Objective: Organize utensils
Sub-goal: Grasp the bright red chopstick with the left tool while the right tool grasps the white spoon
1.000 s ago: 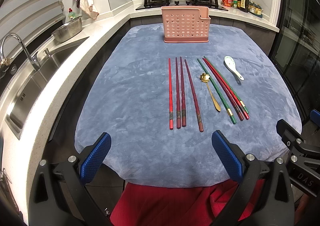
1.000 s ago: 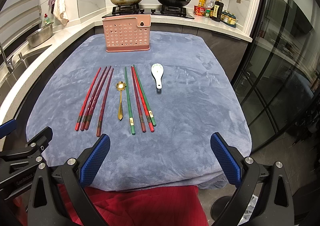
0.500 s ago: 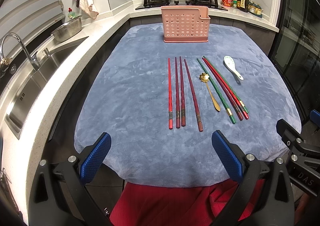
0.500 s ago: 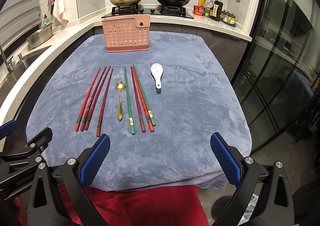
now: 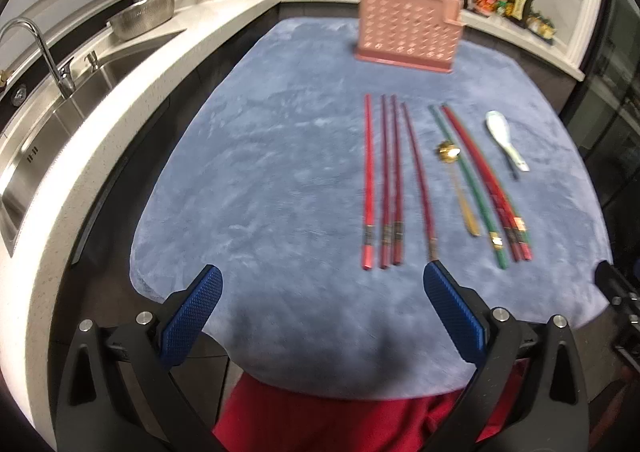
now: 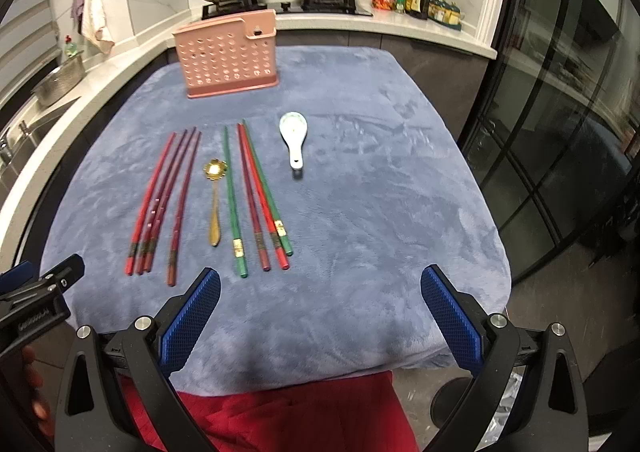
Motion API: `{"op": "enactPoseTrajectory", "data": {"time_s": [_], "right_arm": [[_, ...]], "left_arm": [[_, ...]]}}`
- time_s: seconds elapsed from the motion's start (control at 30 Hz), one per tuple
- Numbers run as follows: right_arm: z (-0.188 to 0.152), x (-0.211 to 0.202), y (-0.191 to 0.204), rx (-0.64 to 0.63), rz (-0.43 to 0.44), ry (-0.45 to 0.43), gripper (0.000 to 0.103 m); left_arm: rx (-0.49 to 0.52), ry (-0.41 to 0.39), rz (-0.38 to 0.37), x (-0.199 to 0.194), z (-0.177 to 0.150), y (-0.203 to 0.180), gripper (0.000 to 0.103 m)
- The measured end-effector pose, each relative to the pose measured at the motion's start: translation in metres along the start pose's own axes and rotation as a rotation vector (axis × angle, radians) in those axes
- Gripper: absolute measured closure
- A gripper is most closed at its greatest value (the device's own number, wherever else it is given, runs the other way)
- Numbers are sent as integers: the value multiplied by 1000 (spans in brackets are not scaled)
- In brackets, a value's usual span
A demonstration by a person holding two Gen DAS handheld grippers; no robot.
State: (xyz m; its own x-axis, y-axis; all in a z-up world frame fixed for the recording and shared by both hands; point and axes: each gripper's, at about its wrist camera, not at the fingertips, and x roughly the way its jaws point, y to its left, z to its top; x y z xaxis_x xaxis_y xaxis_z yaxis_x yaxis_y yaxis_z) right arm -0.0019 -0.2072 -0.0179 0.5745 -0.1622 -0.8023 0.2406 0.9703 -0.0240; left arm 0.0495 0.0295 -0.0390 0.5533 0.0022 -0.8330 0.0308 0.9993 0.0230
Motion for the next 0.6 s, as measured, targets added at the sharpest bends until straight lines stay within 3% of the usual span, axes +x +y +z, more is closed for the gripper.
{"op": "enactPoseTrajectory", "data": {"time_s": [0.3,0.6], "right_arm": [[18,50,-1,14,-7,68,7],[37,79,7,8,-4,87,7]], "left_arm": [[10,72,0,59,11,-1,10],[23,148,-45,95,15,-8,30]]}}
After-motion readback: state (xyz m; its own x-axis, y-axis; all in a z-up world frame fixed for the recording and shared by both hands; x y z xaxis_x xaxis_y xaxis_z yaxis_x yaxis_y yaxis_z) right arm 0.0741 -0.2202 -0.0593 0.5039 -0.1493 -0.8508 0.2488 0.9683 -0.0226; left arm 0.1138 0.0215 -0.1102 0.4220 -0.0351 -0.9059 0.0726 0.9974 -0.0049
